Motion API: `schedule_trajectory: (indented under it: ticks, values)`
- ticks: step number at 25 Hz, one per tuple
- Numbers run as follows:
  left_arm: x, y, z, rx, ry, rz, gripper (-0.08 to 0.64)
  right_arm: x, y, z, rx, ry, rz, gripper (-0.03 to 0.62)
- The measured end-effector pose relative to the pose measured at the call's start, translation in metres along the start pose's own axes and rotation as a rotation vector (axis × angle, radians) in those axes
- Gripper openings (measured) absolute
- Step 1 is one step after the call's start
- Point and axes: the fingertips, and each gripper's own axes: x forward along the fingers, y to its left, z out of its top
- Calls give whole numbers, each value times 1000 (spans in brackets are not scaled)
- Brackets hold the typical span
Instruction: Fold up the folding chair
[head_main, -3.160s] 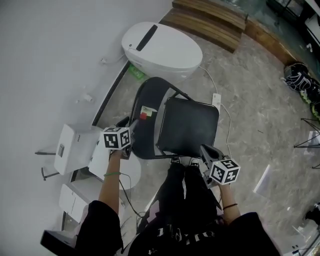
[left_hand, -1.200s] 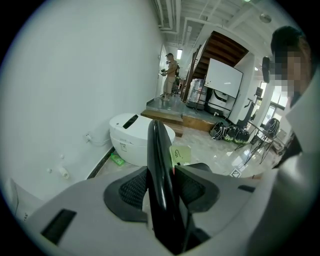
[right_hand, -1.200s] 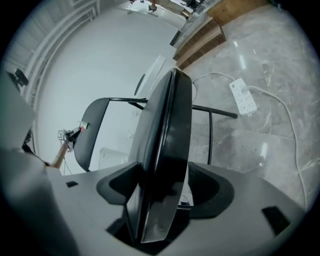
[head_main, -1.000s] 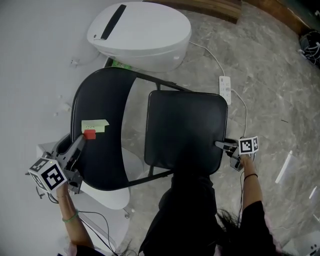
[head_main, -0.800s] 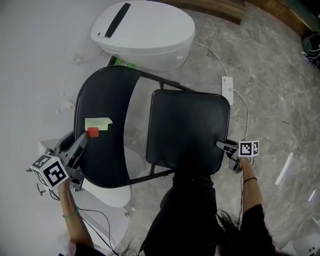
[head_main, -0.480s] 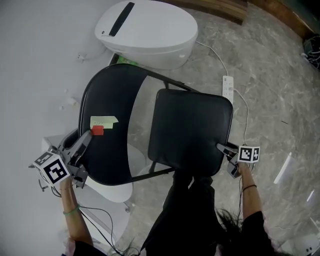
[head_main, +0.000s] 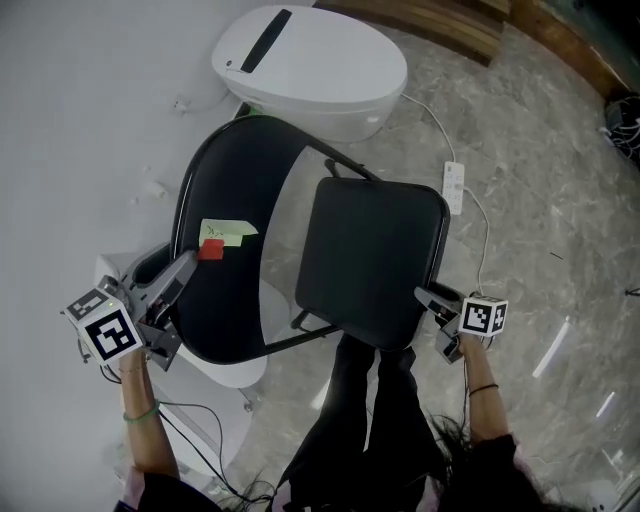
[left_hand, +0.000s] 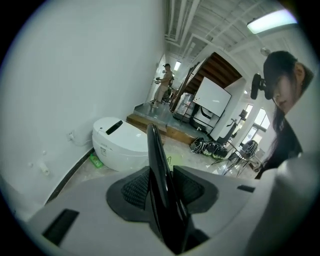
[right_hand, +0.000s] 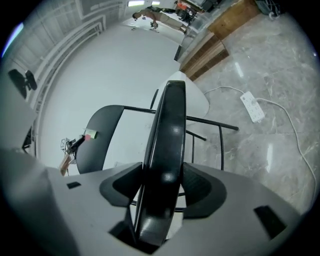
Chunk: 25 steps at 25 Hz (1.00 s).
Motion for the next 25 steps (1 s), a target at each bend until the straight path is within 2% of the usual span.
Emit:
schedule_trajectory:
  ticks: [4,8,14,21,25]
  values:
    - [-14,-32,19,17,-6,-39,143,5,54,5,-81,36,18,239]
    - [-23,-46,38,37,2,-45,149,24,101,12,-148,54,14,235]
    - [-36,-71,44,64,-22,-48,149,49,161,16,-157,35,44,202]
    - [-41,-112,52,84,-13,-97,158,92,226,9,-203,133,51,196]
    - [-47,-108,54,103,9,-53,158,114,252,8,-154,149,66,196]
